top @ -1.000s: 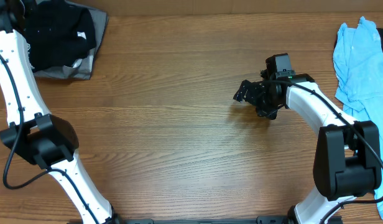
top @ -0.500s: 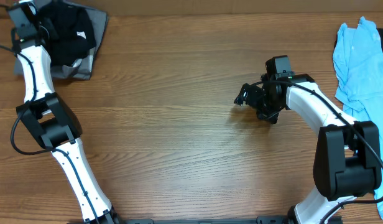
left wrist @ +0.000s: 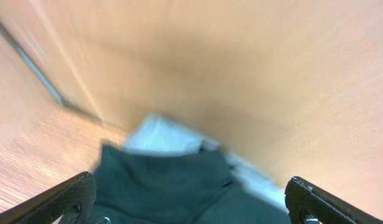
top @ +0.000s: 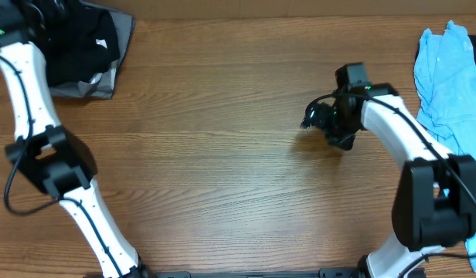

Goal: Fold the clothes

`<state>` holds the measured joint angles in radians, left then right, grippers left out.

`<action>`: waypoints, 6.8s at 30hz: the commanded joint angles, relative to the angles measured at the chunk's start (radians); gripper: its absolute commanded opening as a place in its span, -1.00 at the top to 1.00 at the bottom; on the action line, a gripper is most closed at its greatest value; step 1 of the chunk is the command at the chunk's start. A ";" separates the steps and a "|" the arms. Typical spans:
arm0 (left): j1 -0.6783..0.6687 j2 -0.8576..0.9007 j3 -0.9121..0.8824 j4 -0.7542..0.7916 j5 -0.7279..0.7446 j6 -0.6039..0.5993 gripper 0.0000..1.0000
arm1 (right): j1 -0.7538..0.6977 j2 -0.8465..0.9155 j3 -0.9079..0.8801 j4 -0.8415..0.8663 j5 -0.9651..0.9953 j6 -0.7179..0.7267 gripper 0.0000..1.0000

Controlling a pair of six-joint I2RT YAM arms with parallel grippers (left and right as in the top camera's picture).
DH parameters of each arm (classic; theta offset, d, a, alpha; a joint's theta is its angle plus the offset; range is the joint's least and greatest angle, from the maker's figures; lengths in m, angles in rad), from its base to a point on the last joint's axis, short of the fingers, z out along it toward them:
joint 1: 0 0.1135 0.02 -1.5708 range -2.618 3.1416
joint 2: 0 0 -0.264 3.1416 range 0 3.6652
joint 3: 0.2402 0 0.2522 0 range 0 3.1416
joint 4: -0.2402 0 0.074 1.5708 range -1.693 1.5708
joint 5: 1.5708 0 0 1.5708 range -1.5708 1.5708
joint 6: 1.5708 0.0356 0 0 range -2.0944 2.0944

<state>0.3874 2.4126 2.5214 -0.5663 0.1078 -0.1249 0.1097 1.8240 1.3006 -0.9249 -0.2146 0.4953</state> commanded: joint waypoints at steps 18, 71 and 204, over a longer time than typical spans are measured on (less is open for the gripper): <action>-0.017 -0.225 0.018 -0.420 0.023 -0.018 -1.00 | -0.005 -0.903 0.066 -0.241 0.544 0.032 -1.00; -0.017 -0.225 0.018 -0.560 0.023 -0.018 -1.00 | -0.103 -1.762 -1.181 0.727 0.306 -0.110 -1.00; -0.362 -2.409 -2.517 0.496 -0.032 0.047 -1.00 | -0.103 -1.821 -1.293 0.841 0.212 -0.365 -1.00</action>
<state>0.0273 0.0139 0.0082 -0.0708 0.0616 -0.1028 0.0017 0.0128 0.0185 -0.0902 0.0032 0.1341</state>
